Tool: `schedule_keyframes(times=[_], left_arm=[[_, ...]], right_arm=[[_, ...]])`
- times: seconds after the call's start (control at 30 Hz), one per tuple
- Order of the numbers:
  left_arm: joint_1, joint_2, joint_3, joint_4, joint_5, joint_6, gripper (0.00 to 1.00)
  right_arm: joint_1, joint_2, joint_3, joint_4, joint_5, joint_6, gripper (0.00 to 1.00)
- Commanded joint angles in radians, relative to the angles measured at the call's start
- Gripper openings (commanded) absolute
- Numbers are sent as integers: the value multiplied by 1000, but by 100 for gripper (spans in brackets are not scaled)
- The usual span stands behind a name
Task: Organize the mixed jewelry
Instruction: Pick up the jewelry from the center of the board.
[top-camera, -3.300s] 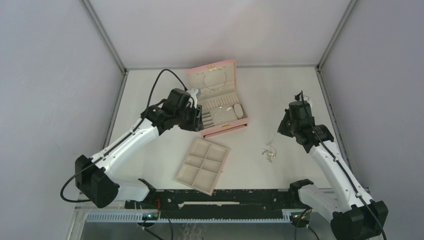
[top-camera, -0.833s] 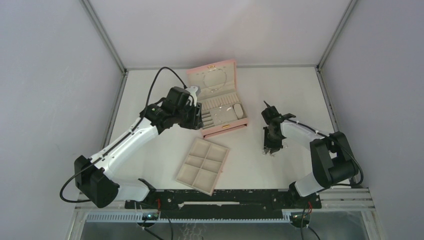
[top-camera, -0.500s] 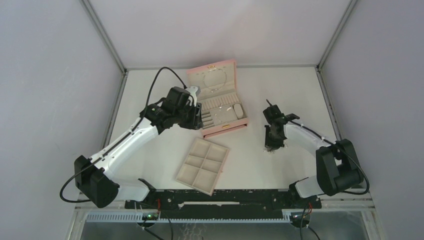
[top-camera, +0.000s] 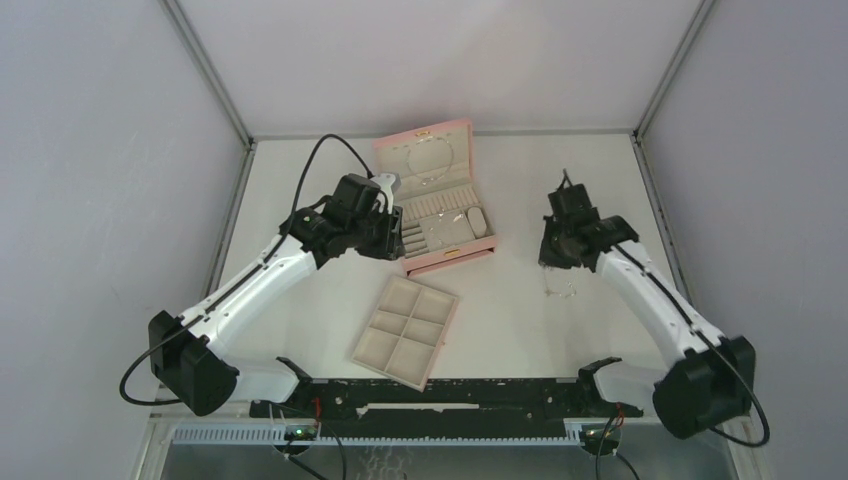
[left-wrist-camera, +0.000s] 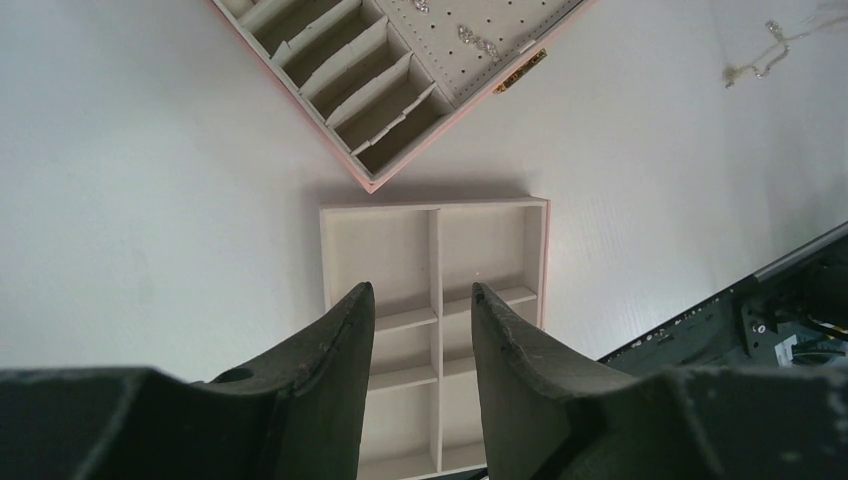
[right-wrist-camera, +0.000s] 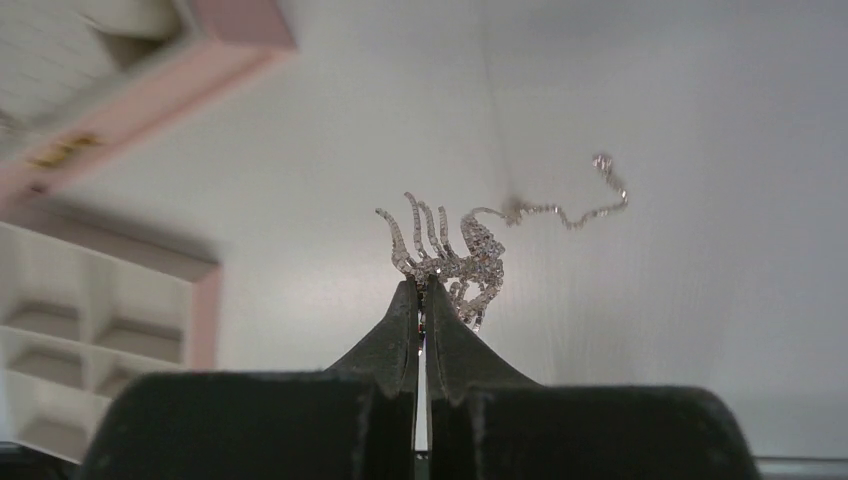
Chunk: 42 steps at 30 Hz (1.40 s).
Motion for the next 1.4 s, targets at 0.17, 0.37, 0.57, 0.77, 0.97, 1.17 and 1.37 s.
schedule_keyframes(times=[0.17,0.37,0.57,0.77,0.97,1.17,1.37], left_arm=[[-2,-27,54,14,-39,18,46],[-1,-44,57,14,-79,13,46],[10,-64,54,12,-107,18,46],[44,-83,42,7,-113,19,46],[93,-114,30,4,-106,19,46],[134,-138,9,11,-83,16,47],[179,-177,-22,10,-61,19,47]], right_arm=[[-65,-204,267,-55,47,-22,0],[-65,-212,363,-59,53,-33,0],[-66,-190,413,-46,16,-38,0],[-59,-176,458,-25,-22,-41,0],[-29,-159,523,-22,-38,-54,0],[14,-137,577,-7,-86,-72,0],[108,-126,609,60,-261,-128,0]])
